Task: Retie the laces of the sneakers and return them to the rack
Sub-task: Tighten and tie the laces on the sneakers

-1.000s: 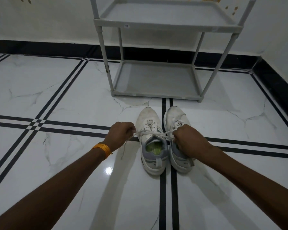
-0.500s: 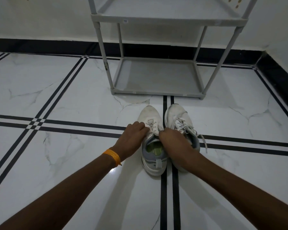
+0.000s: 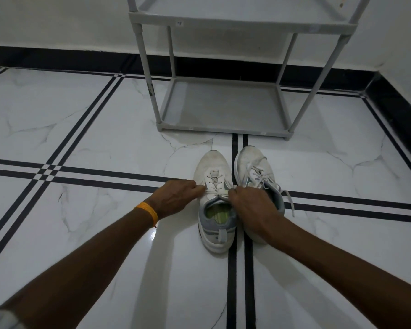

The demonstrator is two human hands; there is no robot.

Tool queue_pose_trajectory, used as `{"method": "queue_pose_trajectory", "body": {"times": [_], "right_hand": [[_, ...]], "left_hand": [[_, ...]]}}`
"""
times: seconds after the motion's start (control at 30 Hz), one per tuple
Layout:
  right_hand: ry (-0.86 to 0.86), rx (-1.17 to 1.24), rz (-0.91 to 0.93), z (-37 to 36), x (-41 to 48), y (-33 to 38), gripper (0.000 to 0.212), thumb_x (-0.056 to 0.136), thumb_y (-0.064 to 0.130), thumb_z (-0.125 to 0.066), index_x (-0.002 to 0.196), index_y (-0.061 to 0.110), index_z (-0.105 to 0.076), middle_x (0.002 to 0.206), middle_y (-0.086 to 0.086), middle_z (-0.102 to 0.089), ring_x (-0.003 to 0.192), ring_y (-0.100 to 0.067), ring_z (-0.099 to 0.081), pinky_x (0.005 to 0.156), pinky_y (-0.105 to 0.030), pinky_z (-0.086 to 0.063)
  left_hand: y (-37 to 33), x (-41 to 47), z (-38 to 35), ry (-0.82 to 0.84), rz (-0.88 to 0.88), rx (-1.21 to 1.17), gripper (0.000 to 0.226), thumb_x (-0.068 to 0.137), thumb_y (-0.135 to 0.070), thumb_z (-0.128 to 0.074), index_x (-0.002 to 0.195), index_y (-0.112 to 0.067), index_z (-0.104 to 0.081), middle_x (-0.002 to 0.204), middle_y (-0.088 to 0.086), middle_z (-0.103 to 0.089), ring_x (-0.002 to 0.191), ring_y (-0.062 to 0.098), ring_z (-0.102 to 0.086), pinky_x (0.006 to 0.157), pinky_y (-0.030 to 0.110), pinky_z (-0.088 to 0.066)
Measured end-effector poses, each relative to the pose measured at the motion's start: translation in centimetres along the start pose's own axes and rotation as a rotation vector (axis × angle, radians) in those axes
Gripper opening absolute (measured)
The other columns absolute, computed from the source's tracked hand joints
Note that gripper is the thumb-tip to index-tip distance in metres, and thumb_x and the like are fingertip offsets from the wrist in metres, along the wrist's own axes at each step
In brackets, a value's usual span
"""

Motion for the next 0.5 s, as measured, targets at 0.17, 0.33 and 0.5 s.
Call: {"method": "queue_pose_trajectory", "body": {"times": [0.17, 0.33, 0.5], "right_hand": [[-0.038, 0.091, -0.020, -0.1, 1.2, 0.0, 0.017, 0.089, 0.010, -0.055, 0.106, 0.008, -0.056, 0.108, -0.014, -0.066, 0.094, -0.032, -0.065, 0.075, -0.038, -0.048], [-0.056, 0.375, -0.012, -0.5, 3.6, 2.0, 0.013, 0.086, 0.003, -0.051, 0.090, 0.008, -0.062, 0.091, -0.013, -0.067, 0.085, -0.032, -0.065, 0.065, -0.034, -0.046], [-0.206, 0.848, -0.263, 1.5, 0.4, -2.7, 0.035, 0.095, 0.026, -0.054, 0.129, 0.021, -0.053, 0.125, 0.002, -0.058, 0.105, -0.016, -0.058, 0.088, -0.034, -0.047]], "left_hand": [[0.8, -0.4, 1.0, -0.042, 0.057, -0.063, 0.033, 0.087, -0.006, -0.061, 0.108, -0.021, -0.041, 0.082, 0.011, -0.065, 0.063, 0.025, -0.061, 0.050, 0.032, -0.050], [4.0, -3.0, 1.4, -0.003, 0.150, -0.079, 0.028, 0.085, -0.006, -0.064, 0.106, -0.020, -0.050, 0.082, 0.009, -0.064, 0.067, 0.025, -0.062, 0.052, 0.028, -0.042], [4.8, -2.2, 4.4, -0.058, 0.325, -0.080, 0.028, 0.092, -0.037, -0.041, 0.109, -0.019, -0.054, 0.107, 0.007, -0.062, 0.088, 0.026, -0.057, 0.069, 0.037, -0.049]]}}
Point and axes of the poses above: each hand's wrist, its own x-axis towards the middle knuckle, its own z-axis out of the back of the hand, y = z × x, the point moved 5 cm from there along x, towards the middle knuckle
